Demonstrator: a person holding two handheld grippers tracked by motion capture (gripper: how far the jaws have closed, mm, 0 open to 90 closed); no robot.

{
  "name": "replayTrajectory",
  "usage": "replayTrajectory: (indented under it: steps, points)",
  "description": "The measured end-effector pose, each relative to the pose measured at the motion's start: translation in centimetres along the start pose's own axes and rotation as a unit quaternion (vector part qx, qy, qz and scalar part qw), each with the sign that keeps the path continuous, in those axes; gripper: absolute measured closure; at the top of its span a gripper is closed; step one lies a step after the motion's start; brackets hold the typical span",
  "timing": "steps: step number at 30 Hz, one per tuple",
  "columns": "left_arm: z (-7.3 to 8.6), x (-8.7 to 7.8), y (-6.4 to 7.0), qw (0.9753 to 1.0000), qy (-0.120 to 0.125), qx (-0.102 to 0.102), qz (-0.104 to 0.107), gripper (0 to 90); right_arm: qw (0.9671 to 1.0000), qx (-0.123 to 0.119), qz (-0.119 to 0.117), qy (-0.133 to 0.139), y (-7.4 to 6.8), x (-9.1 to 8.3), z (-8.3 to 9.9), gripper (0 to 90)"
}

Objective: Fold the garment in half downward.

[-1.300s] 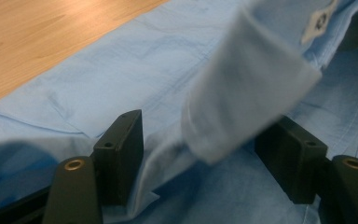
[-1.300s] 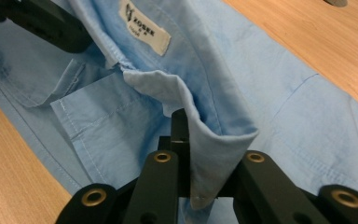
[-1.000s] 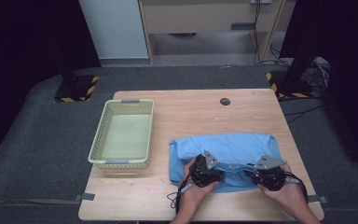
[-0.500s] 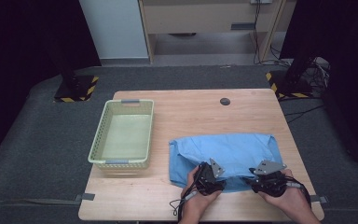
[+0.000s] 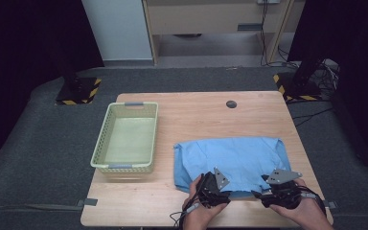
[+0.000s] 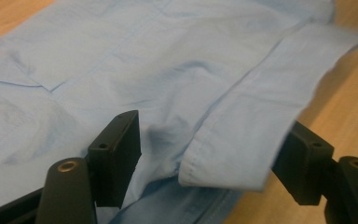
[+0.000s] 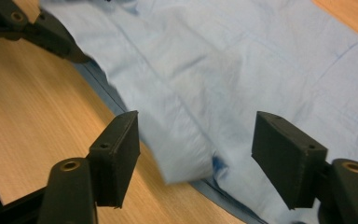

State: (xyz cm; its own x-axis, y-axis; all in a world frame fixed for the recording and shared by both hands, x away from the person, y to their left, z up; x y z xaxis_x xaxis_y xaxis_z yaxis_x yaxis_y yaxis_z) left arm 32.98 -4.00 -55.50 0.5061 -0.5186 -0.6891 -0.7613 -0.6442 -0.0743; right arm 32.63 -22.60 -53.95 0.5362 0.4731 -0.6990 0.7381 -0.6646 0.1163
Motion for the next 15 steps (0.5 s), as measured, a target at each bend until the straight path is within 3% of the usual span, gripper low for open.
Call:
replayTrajectory:
  steps: [3, 8, 11, 15]
  points:
    - [-0.3, -0.8, 0.4, 1.0, 0.006, 0.006, 0.004, 29.2, 1.0, 0.002, 0.001, 0.006, -0.1, -0.3, -0.3, 27.3]
    - [-1.5, -2.2, 0.3, 0.9995, 0.03, -0.005, 0.012, 28.6, 0.9996, 0.019, 0.017, 0.011, 0.7, -0.4, -0.3, 21.8]
    - [-2.2, -3.0, -0.2, 0.9988, 0.048, -0.012, 0.007, 28.4, 0.9991, 0.033, 0.023, 0.011, 1.2, -0.3, -0.2, 19.1]
    - [-1.3, -2.3, -1.5, 0.9994, 0.031, -0.013, -0.012, 28.1, 0.9982, 0.053, 0.028, 0.005, 1.9, 0.4, 0.2, 14.9]
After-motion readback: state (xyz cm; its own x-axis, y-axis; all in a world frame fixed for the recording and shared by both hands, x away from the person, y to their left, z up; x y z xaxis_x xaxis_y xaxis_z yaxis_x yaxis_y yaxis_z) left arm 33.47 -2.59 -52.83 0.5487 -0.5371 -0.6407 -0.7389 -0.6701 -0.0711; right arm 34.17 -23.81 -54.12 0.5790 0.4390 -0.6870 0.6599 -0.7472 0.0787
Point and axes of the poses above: each handheld gripper's, and its own axes: x roughly forward along the jaws, z roughly out of its underside, y roughly to its right, the point moved 6 cm from there along x, roughly forward along the jaws, and after that the axes turned 2 degrees about z, right-handed, at the moved point
